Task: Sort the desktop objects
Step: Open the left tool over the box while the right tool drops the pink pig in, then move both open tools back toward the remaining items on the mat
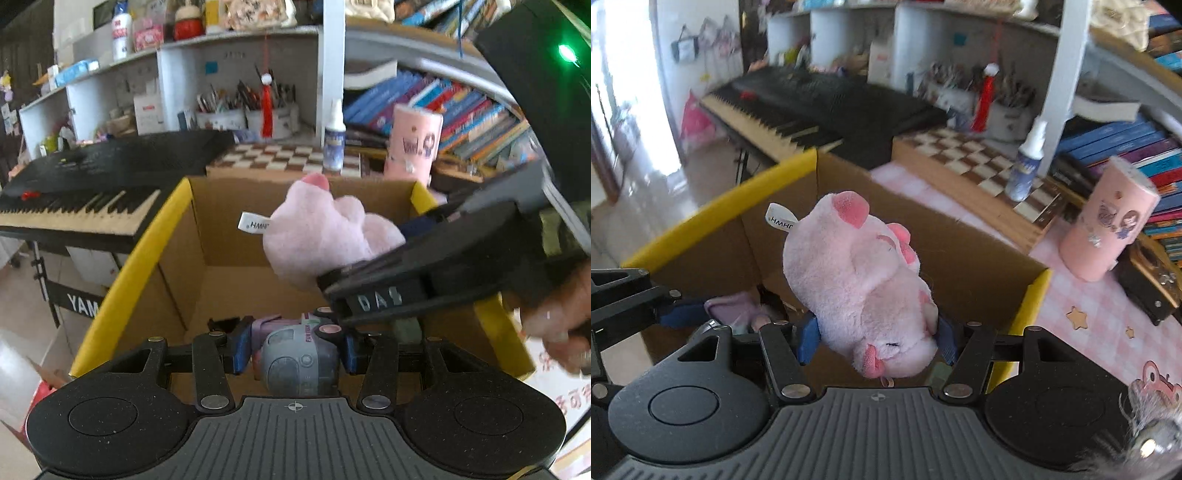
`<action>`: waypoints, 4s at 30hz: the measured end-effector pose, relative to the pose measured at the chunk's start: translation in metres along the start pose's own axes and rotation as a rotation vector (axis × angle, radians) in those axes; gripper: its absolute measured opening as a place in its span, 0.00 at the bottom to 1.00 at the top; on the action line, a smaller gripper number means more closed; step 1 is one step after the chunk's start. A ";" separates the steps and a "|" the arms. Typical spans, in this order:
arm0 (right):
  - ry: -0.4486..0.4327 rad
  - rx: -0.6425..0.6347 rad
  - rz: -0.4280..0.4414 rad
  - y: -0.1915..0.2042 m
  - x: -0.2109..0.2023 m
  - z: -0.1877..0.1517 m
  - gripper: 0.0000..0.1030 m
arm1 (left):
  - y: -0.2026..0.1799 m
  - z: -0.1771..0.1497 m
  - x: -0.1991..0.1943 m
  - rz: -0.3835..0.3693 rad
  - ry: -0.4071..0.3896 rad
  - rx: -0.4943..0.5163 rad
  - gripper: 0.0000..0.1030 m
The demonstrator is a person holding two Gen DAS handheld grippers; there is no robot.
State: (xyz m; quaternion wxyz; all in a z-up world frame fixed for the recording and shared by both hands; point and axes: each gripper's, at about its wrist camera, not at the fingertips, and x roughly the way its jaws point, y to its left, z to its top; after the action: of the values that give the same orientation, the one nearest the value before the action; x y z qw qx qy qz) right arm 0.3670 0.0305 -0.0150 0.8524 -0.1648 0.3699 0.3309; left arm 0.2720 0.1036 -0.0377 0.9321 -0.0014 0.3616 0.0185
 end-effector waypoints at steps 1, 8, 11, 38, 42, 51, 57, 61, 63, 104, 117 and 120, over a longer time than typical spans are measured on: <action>0.019 -0.002 0.008 -0.002 0.004 0.000 0.58 | -0.001 -0.002 0.001 -0.001 0.009 0.003 0.44; 0.055 -0.048 -0.019 -0.003 0.015 -0.003 0.62 | -0.007 0.001 0.001 -0.023 0.007 0.008 0.46; 0.016 0.002 -0.021 -0.008 0.007 -0.003 0.65 | -0.010 0.003 -0.010 -0.013 -0.044 0.025 0.53; -0.408 0.360 -0.403 0.044 -0.215 -0.137 0.65 | 0.048 -0.053 -0.170 0.088 -0.326 -0.171 0.65; -0.387 0.380 -0.404 0.067 -0.225 -0.160 0.65 | 0.047 -0.074 -0.186 0.084 -0.322 -0.191 0.66; -0.340 0.334 -0.390 0.131 -0.236 -0.210 0.65 | 0.032 -0.132 -0.206 0.009 -0.208 -0.220 0.67; -0.270 0.314 -0.380 0.161 -0.240 -0.242 0.65 | 0.016 -0.158 -0.218 -0.003 -0.180 -0.118 0.67; -0.250 0.333 -0.380 0.166 -0.245 -0.252 0.66 | 0.008 -0.164 -0.221 -0.023 -0.160 -0.099 0.67; -0.235 0.348 -0.379 0.168 -0.248 -0.257 0.65 | 0.004 -0.165 -0.222 -0.033 -0.160 -0.081 0.67; -0.096 0.552 -0.505 0.013 -0.250 -0.303 0.63 | -0.159 -0.111 -0.127 -0.277 -0.055 0.145 0.67; -0.067 0.533 -0.461 -0.058 -0.231 -0.295 0.61 | -0.197 -0.078 -0.083 -0.232 -0.039 0.100 0.67; -0.068 0.526 -0.439 -0.074 -0.226 -0.290 0.61 | -0.205 -0.071 -0.075 -0.202 -0.043 0.096 0.67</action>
State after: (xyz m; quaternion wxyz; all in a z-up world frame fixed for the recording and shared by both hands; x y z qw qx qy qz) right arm 0.1520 -0.2761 -0.0404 0.9284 -0.0037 0.3695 0.0384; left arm 0.1763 -0.1044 -0.0419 0.9358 0.0074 0.3399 -0.0927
